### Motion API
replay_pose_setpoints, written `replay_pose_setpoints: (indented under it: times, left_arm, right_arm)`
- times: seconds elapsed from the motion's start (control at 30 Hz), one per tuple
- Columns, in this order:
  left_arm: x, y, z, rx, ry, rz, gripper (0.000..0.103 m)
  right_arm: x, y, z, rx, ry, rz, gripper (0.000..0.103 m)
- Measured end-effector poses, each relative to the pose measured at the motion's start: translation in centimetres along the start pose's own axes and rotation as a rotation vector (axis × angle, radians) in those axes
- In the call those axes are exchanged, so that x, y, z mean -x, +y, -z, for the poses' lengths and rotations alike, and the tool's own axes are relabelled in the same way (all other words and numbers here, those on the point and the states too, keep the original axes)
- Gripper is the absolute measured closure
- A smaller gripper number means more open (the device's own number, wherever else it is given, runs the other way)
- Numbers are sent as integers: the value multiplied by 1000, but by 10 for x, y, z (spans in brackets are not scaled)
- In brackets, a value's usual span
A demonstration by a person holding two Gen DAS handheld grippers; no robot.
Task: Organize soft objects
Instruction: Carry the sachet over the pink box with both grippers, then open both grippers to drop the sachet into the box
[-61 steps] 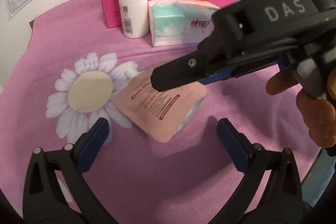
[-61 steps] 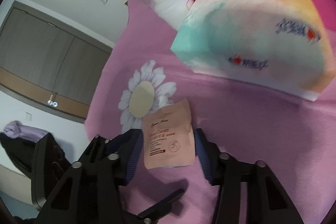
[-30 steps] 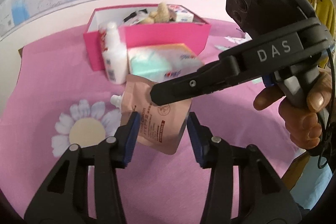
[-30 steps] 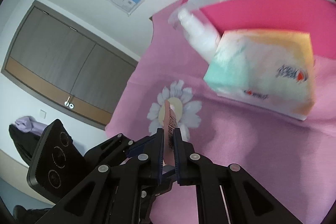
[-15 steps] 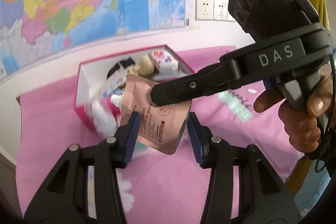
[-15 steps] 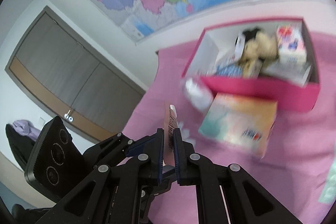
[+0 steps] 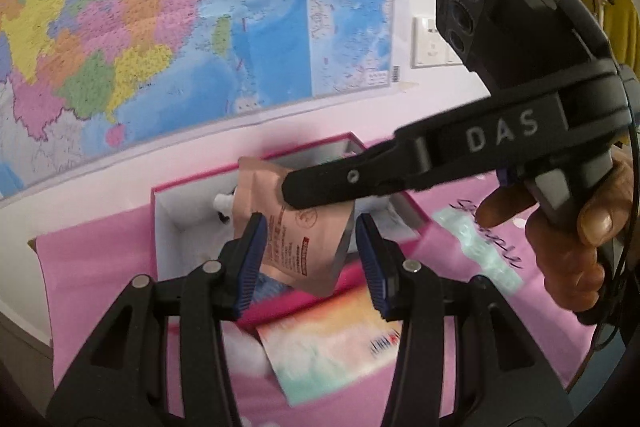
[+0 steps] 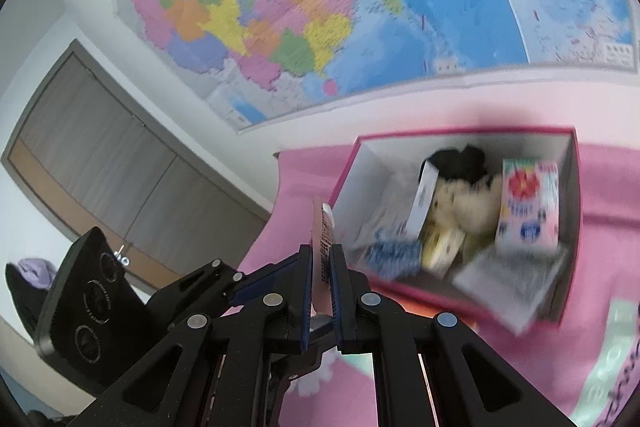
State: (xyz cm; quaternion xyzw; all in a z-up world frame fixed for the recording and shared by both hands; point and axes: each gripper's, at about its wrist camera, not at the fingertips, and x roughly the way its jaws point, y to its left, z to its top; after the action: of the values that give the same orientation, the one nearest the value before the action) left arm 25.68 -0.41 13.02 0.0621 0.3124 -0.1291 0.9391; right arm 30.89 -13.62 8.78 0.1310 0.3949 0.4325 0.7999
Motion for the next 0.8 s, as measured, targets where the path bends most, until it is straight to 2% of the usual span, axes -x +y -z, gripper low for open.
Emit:
replay_pose_setpoints:
  times: [0.23, 0.43, 0.5, 0.53, 0.57, 0.6, 0.63, 0.67, 0.7, 0.8]
  left_arm:
    - [-41, 23, -10, 10, 41, -28, 55]
    - [-71, 37, -6, 30, 86, -64, 55]
    - [-77, 39, -5, 35, 95, -82, 49]
    - [-78, 40, -4, 38, 97, -86, 46]
    - [-78, 40, -4, 36, 98, -106, 41]
    - [-78, 39, -4, 32, 96, -121, 31]
    - [-75, 39, -4, 33, 89, -132, 23]
    - [-72, 37, -4, 33, 79, -149, 9]
    - [-68, 37, -4, 31, 70, -170, 2]
    - [-56, 34, -4, 28, 65, -225, 0]
  right_arm:
    - [-35, -25, -35, -41, 14, 22, 96]
    - [-66, -50, -56, -73, 44, 85, 94]
    - [-74, -56, -59, -76, 59, 102, 92]
    - [-77, -59, -61, -77, 63, 123, 89]
    - [-78, -61, -61, -77, 65, 137, 67]
    - [-79, -63, -61, -83, 65, 152, 54]
    - [-79, -64, -61, -86, 63, 162, 35]
    - [-77, -64, -61, -83, 53, 183, 26]
    - [-73, -63, -60, -78, 39, 191, 26]
    - [-59, -57, -56, -58, 1, 226, 21]
